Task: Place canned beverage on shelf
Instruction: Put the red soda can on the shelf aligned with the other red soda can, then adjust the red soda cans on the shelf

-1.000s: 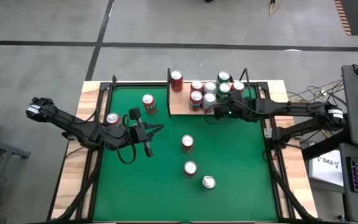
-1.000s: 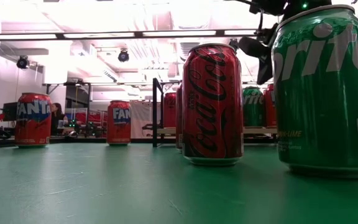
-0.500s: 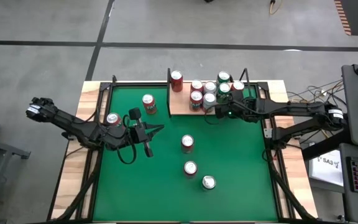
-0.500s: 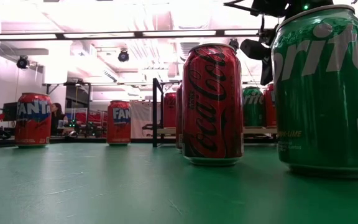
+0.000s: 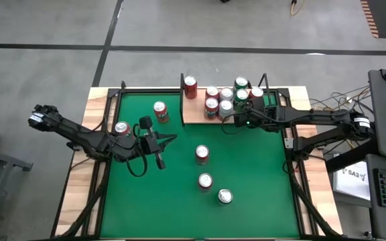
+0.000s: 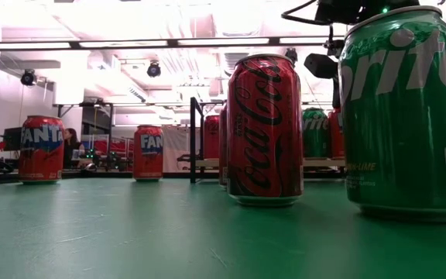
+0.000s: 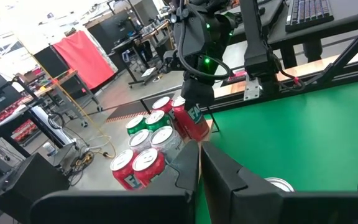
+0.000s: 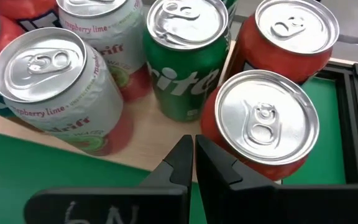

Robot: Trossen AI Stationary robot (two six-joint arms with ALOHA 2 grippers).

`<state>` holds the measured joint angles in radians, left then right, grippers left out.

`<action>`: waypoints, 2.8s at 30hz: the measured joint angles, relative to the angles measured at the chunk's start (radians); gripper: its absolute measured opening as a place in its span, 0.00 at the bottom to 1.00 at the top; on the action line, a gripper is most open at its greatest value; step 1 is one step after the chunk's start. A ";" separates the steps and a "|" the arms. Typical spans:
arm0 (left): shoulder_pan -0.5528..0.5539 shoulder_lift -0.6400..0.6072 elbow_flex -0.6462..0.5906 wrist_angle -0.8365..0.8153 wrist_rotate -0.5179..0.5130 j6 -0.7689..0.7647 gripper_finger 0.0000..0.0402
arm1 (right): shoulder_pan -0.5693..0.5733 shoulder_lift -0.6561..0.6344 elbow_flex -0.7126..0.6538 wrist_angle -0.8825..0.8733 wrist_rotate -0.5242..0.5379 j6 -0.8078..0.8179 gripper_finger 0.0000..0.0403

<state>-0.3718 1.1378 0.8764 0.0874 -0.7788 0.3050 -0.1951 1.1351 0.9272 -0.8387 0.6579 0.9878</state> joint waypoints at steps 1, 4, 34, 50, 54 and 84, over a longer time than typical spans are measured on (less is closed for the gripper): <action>0.000 0.000 0.000 0.000 0.000 0.000 0.00 | 0.000 0.000 0.000 0.000 0.000 0.000 0.02; 0.000 0.001 0.000 0.000 0.000 0.000 0.00 | 0.000 0.000 0.000 0.000 0.003 0.001 0.02; 0.000 0.002 0.000 0.000 0.000 -0.004 0.00 | 0.016 -0.001 0.037 -0.090 0.016 0.068 0.02; 0.000 0.002 0.000 -0.036 0.000 -0.024 0.00 | 0.042 -0.002 0.300 -0.123 -0.056 -0.167 0.02; 0.000 0.002 0.000 -0.052 0.002 -0.035 0.00 | 0.042 -0.002 0.326 -0.167 -0.068 -0.177 0.02; -0.006 0.002 -0.002 -0.285 0.229 -0.270 0.00 | 0.280 0.021 0.320 0.018 -0.139 -0.203 0.02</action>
<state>-0.3775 1.1397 0.8742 -0.1978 -0.5498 0.0345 0.0849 1.1564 1.2474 -0.8210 0.5192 0.7853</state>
